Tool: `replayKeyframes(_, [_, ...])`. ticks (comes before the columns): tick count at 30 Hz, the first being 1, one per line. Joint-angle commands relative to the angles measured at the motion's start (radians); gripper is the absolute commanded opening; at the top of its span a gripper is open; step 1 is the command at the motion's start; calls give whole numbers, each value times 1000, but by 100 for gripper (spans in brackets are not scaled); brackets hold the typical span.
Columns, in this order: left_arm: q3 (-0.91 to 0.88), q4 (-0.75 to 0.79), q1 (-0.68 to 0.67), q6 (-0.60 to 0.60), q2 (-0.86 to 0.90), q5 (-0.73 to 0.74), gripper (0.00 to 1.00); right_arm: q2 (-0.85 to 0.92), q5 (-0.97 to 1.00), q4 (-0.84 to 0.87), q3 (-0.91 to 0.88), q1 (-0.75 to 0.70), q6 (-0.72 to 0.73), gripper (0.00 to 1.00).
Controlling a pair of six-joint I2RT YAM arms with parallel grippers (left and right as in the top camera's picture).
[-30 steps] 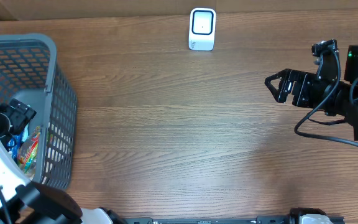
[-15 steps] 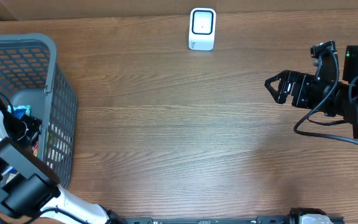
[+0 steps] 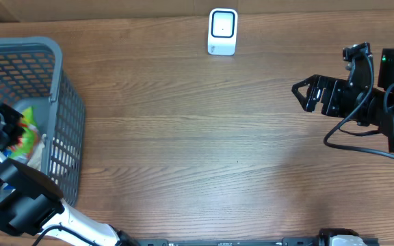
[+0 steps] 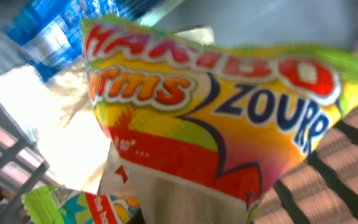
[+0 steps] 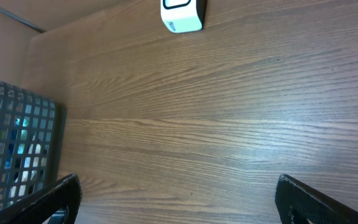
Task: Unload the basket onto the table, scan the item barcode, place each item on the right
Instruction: 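Grasp the Haribo bag with the left gripper and place it mid-table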
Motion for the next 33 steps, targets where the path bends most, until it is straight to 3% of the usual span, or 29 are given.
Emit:
replayKeyframes(1, [278, -103, -3, 90, -21, 90, 4, -3, 7, 10, 20, -7, -4, 100])
replayKeyframes(5, [472, -110, -60, 149, -124, 213, 4, -3, 7, 14, 20, -7, -3, 100])
replayKeyframes(10, [491, -110, -184, 149, -237, 213, 4, -3, 7, 11, 20, -7, -3, 100])
replayKeyframes(15, [446, -110, -564, 148, -282, 208, 4, -3, 7, 27, 20, -7, -3, 100])
replayKeyframes(18, [377, -110, -750, 121, -252, 142, 4, -3, 7, 24, 20, -7, -2, 100])
replayKeyframes(20, [265, -105, -886, -17, -214, -2, 4, -3, 7, 23, 20, -7, 0, 100])
replayKeyframes(22, [160, -71, -967, -68, -184, -48, 4, -3, 7, 23, 20, -7, 0, 100])
replayKeyframes(33, [-337, 360, -1162, -239, -63, -11, 4, -2, 7, 24, 20, -8, -1, 100])
